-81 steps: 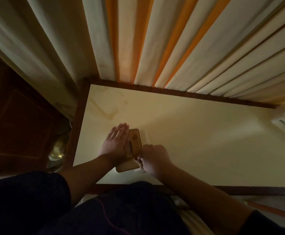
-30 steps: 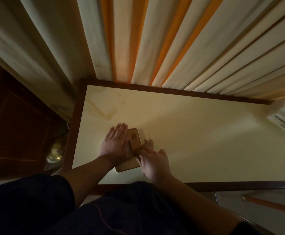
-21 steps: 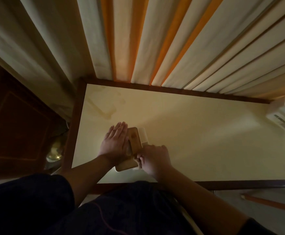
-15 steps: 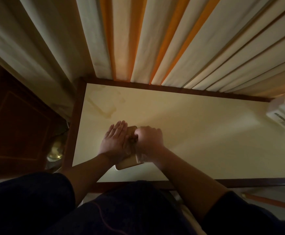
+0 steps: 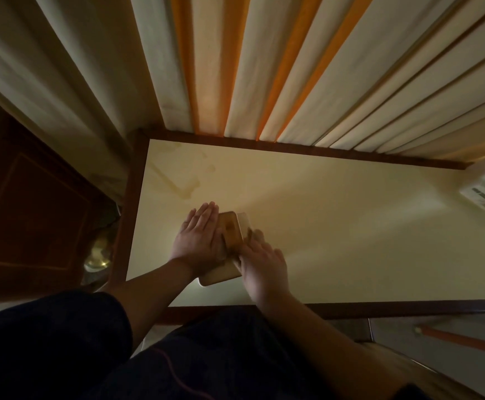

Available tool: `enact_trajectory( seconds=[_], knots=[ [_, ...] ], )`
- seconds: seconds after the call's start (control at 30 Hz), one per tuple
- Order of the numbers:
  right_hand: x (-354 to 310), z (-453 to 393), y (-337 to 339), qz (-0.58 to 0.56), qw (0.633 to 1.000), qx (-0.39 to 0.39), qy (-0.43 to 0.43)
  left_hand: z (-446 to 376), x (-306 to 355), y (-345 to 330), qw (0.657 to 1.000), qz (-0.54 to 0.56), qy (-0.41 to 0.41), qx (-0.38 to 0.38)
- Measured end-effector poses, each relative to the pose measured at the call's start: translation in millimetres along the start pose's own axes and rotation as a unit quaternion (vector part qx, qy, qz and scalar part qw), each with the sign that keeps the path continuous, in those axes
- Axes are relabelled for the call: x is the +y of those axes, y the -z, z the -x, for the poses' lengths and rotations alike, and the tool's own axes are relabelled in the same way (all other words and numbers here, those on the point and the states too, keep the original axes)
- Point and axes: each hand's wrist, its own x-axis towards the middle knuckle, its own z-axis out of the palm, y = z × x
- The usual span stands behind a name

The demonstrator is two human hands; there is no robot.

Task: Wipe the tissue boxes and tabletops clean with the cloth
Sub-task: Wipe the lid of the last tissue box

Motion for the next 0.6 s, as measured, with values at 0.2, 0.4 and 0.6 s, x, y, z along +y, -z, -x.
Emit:
enact_trajectory(
  seconds=[0.2, 0.4, 0.6],
  knots=[
    [23.2, 23.1, -0.2, -0.036, 0.998, -0.024, 0.041, -0.9, -1.1, 0.5, 1.000, -0.004, -0.005, -0.003],
    [20.4, 34.2, -3.9, -0.082, 0.996, 0.023, -0.014, -0.6, -2.6, 0.1, 1.000, -0.002, -0.003, -0.013],
    [13.6, 42.0, -17.8, -0.101, 0.993, 0.013, -0.067, -2.2, -1.7, -0.9, 1.000, -0.005, -0.006, -0.004]
  ],
)
